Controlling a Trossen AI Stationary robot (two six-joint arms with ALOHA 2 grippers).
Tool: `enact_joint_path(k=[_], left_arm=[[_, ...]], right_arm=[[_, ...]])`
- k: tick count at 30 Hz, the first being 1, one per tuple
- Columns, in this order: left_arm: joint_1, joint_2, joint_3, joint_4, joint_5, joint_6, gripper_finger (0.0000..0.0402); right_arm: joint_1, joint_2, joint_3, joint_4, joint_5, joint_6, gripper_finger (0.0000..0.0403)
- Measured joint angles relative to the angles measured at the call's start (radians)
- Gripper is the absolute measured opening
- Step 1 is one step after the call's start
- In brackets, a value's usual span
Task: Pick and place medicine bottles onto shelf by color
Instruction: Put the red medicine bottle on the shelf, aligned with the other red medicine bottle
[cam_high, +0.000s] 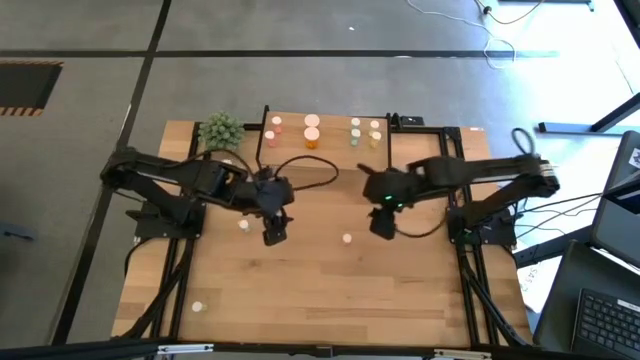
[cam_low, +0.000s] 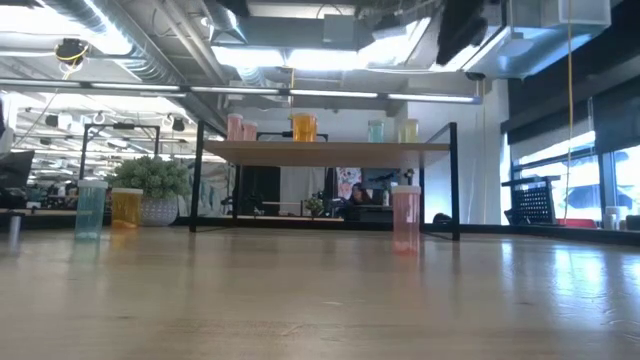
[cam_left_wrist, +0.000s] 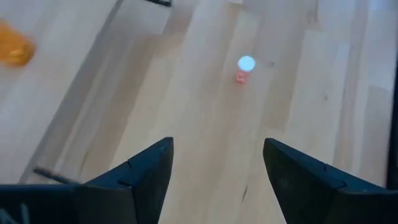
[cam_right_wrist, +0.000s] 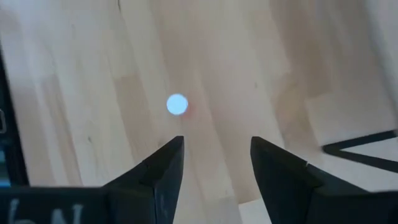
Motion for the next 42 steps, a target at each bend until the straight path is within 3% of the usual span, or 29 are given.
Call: enact_joint_path(k=[8,16,20,27,37,42], left_arm=[[0.076,0.130,0.000,0.174,0.147,0.227,0.0244],[0.135,0.263,-0.001,0.355,0.214,0.275,0.0244],[0.148,0.334,-0.001,0.431,0.295,0.282,0.0244],[0.146,0.448,-0.002,0.496,0.318,0.360,0.0244],[0.150,0.520,-0.002,0.590,0.443,0.411,0.0244],[0.161,0.522,-0.002,0.602,0.430,0.452,0.0244]], right_arm=[[0.004,-0.173,0.000,-0.006,0.062,-0.030,0.0188],[0.004,-0.270,0.000,-0.006,0.084,-0.083,0.0188],[0.004,-0.288,0.000,-0.006,0.085,-0.110,0.0188],[0.004,-0.290,0.000,-0.006,0.085,-0.135,0.0188],[0.004,-0.290,0.000,-0.006,0.085,-0.138,0.0188],[0.004,-0.290,0.000,-0.006,0.085,-0.136,0.0188]])
